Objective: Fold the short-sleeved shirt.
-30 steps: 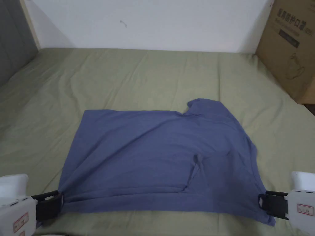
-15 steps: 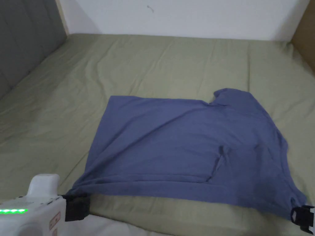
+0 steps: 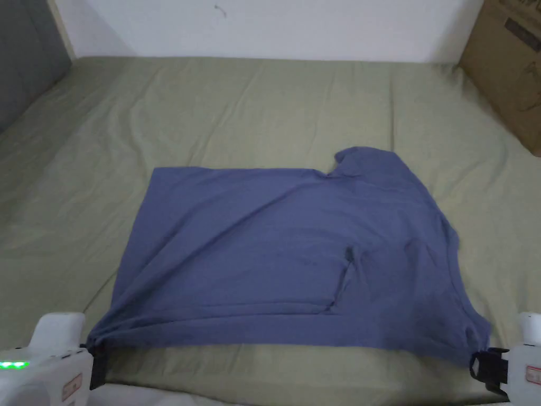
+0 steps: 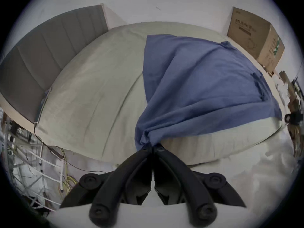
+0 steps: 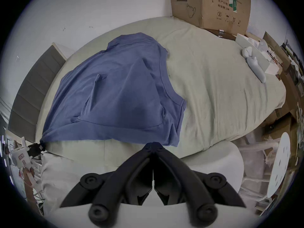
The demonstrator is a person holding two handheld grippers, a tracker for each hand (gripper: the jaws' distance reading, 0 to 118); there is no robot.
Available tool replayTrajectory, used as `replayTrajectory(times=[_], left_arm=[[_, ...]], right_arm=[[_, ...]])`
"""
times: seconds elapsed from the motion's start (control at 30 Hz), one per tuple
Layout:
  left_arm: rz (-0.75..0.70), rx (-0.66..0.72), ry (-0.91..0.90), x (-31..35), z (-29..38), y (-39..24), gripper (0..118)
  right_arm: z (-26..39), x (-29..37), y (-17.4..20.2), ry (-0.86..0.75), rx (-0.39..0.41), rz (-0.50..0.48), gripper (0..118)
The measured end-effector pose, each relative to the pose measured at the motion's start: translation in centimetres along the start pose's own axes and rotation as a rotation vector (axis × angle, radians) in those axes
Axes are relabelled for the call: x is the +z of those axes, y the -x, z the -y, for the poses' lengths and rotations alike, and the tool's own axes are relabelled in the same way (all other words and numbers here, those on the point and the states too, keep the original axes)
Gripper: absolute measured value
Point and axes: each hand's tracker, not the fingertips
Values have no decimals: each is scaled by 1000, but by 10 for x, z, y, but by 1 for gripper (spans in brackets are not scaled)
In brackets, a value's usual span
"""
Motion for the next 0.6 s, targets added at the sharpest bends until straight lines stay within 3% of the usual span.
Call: replayTrajectory(times=[0.03, 0.07, 0.1, 0.2, 0.33, 0.37, 0.4, 0.43, 0.47, 0.6], left_arm=[[-8, -2, -4, 1, -1, 1, 0], [-8, -1, -7, 2, -2, 1, 0], [-9, -2, -9, 3, -2, 0, 0], [14, 11, -11, 5, -2, -1, 0], [24, 13, -9, 7, -3, -2, 0], [24, 13, -6, 6, -4, -2, 0], [22, 14, -7, 7, -4, -1, 0], [21, 15, -8, 8, -5, -2, 0], [21, 20, -4, 8, -5, -1, 0], [33, 58, -1, 15, -6, 2, 0]], right_arm=[[-2, 0, 0, -1, 1, 6, 15], [-4, 0, 0, -3, 17, 19, 56], [-5, 1, 1, -16, 40, 40, 84], [-13, -2, 0, -25, 84, 73, 90], [-32, -27, -10, 49, 96, 68, 90], [-34, -36, -13, 59, 98, 64, 84], [-34, -45, -15, 86, 93, 57, 60], [-33, -53, -16, 118, 96, 48, 11], [-31, -61, -17, 130, 60, 51, 0], [-30, -36, -4, 64, 118, 60, 0]])
